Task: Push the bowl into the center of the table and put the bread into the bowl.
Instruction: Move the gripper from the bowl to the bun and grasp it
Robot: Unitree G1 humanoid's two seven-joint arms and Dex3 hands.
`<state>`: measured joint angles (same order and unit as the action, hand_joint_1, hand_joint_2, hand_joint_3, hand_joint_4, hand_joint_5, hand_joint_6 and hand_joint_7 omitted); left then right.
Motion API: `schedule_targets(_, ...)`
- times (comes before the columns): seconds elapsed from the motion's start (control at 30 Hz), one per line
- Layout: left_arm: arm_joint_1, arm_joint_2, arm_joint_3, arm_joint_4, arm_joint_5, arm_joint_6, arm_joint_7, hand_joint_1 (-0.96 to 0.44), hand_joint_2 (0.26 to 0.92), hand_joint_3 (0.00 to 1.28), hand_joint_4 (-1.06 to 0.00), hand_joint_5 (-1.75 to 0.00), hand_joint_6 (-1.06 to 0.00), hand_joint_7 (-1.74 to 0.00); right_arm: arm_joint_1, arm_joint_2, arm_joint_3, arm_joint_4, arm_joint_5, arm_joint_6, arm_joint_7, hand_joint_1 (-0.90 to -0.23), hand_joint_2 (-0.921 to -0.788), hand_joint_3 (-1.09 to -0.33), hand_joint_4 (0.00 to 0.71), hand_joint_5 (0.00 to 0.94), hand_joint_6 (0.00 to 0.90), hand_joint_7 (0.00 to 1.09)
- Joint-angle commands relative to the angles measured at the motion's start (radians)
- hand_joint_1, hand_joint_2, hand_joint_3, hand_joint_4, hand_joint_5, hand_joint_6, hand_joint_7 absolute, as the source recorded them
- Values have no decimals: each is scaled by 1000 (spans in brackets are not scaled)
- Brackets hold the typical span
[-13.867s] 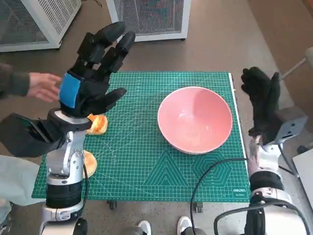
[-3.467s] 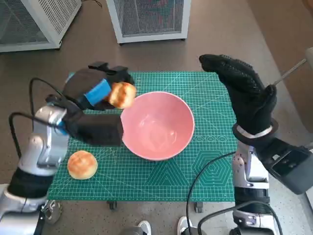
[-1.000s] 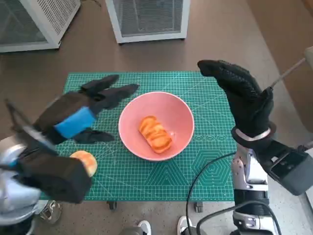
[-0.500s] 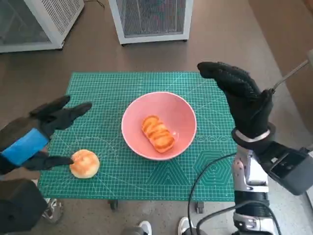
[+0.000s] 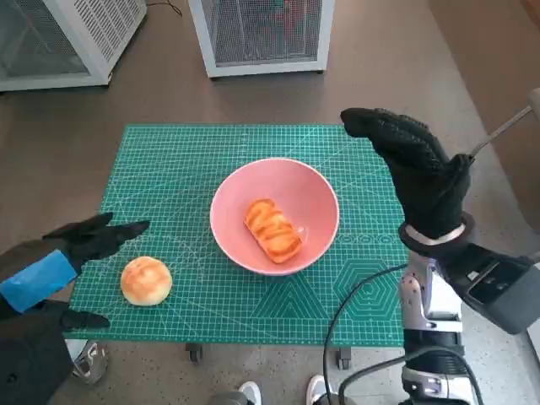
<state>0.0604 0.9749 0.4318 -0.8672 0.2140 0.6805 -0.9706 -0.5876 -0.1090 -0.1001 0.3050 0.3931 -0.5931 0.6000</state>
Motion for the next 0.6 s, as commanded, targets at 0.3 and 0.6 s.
schedule_targets(0.3, 47, 5, -132, 12, 40, -10, 84, 70, 723, 12, -67, -1, -222, 0, -1, -12, -11, 14, 19, 17, 32, -635, -921, -650, 226, 2, 284, 27)
schedule_targets(0.6, 42, -9, -269, 88, 111, -51, 184, 46, 727, 11, -75, -3, -228, -3, -1, -18, -20, 20, 17, 15, 42, -639, -921, -651, 226, 2, 284, 28)
